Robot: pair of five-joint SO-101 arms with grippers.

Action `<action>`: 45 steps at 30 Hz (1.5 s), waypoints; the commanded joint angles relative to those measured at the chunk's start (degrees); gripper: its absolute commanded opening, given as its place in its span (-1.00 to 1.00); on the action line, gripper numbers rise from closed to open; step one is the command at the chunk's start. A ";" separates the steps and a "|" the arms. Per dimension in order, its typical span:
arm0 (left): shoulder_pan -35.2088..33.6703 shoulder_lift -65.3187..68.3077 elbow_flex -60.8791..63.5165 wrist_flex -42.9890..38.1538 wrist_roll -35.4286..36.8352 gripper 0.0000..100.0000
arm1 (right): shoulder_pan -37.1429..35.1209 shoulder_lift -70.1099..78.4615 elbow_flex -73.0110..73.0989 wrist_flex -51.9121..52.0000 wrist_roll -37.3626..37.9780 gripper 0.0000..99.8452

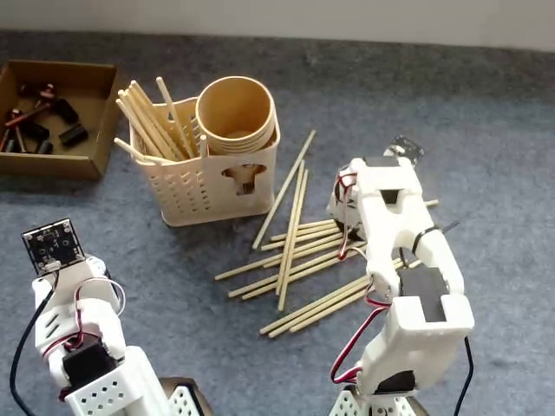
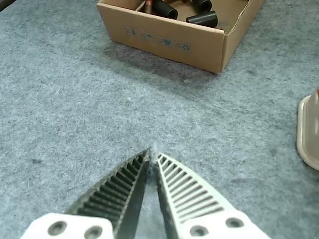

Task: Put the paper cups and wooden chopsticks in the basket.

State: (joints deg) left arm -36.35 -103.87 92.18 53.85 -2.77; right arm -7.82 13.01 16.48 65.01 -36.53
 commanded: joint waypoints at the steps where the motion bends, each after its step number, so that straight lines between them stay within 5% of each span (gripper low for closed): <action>1: 1.98 -0.57 -1.45 -1.23 -0.09 -0.97 | 1.10 -1.45 -1.01 0.75 0.00 -0.91; 33: 1.98 -0.57 -1.45 -1.14 -0.09 -0.97 | 3.56 9.01 -5.58 5.32 0.00 -0.78; 38: 1.98 -0.57 -1.45 -1.14 -0.09 -0.97 | 3.38 9.01 -6.29 5.32 0.09 -0.97; 45: 1.98 -0.57 -1.45 -1.14 -0.09 -0.97 | 3.38 8.92 -8.04 5.85 0.09 -0.99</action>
State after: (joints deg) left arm -36.35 -103.87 92.18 53.85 -2.77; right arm -5.10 21.80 8.92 69.76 -36.62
